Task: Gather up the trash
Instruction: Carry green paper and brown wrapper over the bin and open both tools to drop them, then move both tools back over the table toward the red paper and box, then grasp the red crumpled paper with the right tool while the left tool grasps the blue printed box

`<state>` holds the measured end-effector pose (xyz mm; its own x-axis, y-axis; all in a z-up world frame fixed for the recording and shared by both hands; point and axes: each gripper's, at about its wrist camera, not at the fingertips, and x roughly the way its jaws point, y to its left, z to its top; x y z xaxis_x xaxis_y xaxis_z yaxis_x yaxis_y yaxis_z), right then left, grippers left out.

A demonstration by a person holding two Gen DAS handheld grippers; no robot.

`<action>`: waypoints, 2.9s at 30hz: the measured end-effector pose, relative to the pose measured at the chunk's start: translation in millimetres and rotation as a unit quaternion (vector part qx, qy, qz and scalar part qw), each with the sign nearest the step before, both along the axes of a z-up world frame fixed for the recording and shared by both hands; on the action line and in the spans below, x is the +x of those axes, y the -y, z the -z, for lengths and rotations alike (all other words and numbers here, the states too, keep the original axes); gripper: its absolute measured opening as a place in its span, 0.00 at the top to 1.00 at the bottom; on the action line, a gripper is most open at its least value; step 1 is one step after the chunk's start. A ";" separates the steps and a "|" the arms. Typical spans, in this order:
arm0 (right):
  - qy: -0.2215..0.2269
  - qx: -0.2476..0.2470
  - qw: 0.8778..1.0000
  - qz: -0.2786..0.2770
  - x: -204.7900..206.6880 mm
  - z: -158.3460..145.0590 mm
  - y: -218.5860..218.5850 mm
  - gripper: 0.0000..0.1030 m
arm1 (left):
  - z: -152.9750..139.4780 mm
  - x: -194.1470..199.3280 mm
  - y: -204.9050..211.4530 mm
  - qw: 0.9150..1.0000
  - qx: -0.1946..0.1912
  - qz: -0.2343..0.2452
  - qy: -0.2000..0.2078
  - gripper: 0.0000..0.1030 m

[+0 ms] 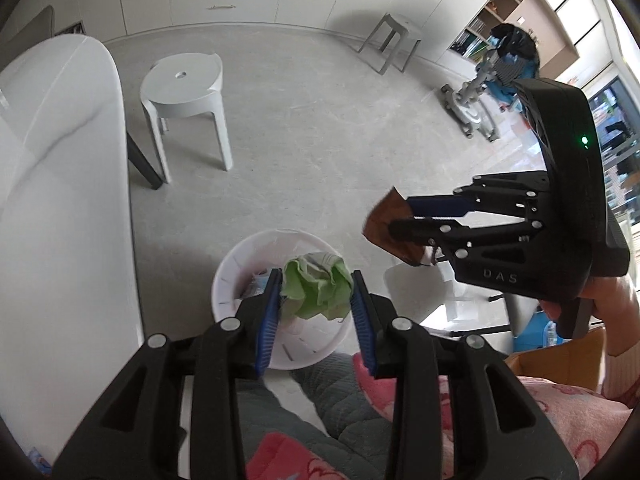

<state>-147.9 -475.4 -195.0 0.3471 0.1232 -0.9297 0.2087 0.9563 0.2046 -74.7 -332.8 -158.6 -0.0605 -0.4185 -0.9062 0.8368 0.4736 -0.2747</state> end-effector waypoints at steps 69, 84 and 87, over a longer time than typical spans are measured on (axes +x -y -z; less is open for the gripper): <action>0.017 0.071 0.896 -0.438 179.8 -25.0 -458.6 0.05 | -30.7 44.3 -461.5 0.853 0.116 -0.496 0.116 0.12; -0.076 0.065 0.889 -0.447 189.1 19.7 -535.8 0.43 | 15.7 27.2 -518.8 0.858 0.100 -0.498 0.076 0.12; -0.096 0.074 0.886 -0.448 189.1 25.3 -537.6 0.78 | 17.9 26.7 -523.2 0.857 0.097 -0.501 0.073 0.12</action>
